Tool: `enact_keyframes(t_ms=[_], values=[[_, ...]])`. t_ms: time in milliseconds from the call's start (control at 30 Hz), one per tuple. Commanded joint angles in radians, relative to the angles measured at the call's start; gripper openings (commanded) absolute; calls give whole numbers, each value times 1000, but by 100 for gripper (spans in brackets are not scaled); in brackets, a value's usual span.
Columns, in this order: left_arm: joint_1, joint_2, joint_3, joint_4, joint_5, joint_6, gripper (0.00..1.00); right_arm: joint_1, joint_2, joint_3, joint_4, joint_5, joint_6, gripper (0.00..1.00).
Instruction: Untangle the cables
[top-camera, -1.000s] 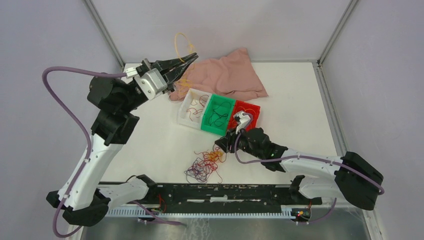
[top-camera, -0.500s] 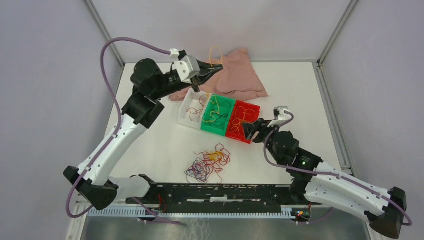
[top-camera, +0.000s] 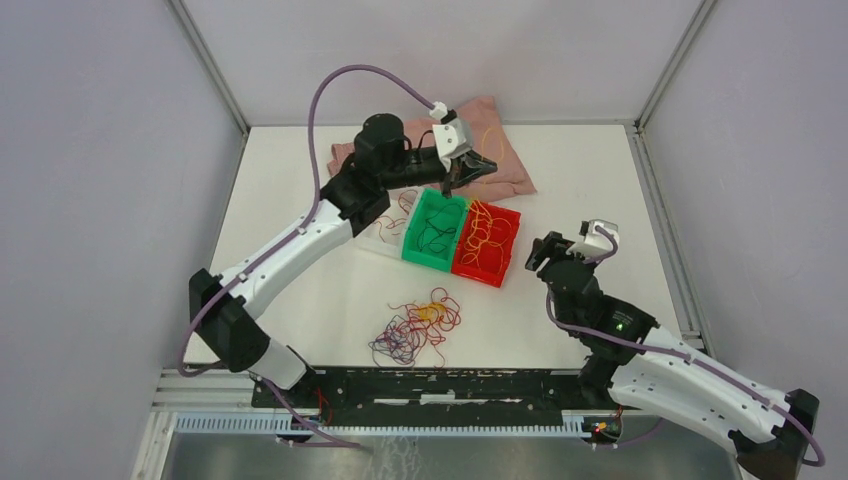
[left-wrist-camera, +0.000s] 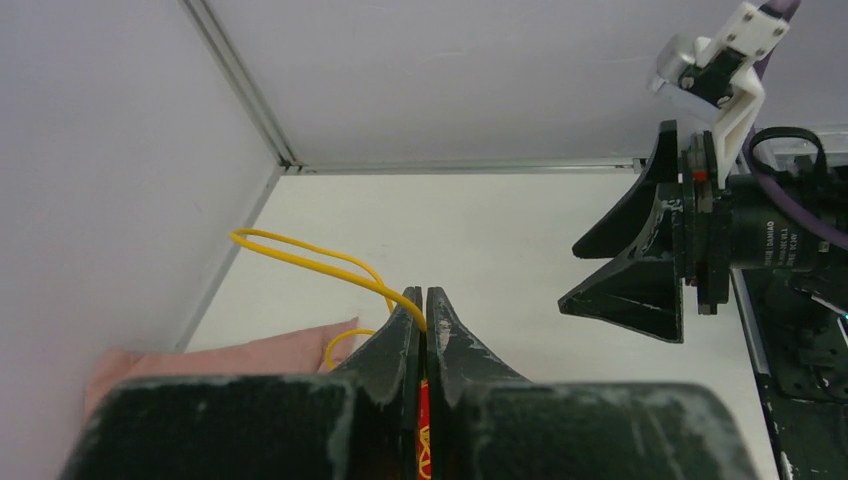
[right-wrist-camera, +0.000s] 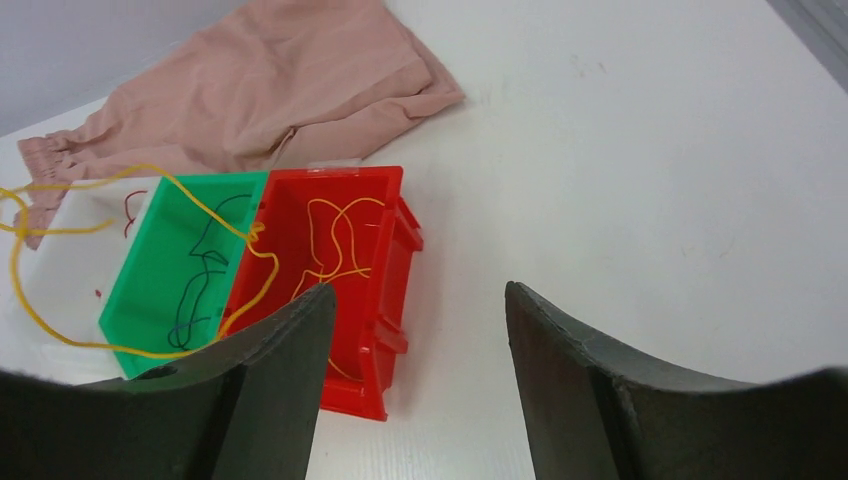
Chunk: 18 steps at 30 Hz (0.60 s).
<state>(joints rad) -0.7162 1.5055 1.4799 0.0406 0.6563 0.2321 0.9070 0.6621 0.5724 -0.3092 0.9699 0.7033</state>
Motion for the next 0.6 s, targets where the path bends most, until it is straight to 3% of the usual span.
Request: enact_keyframes(t_ms=[0,467,567], values=[[-11,63,53,45,23,-30,3,-20,-18,39,-19,74,18,70],[-19,312,87,-35,-15,38,3,-109,-50,15,3,24,-11,71],[-19,311,43,-60,-12,48,9,-126,-58,15,3,3,-14,71]])
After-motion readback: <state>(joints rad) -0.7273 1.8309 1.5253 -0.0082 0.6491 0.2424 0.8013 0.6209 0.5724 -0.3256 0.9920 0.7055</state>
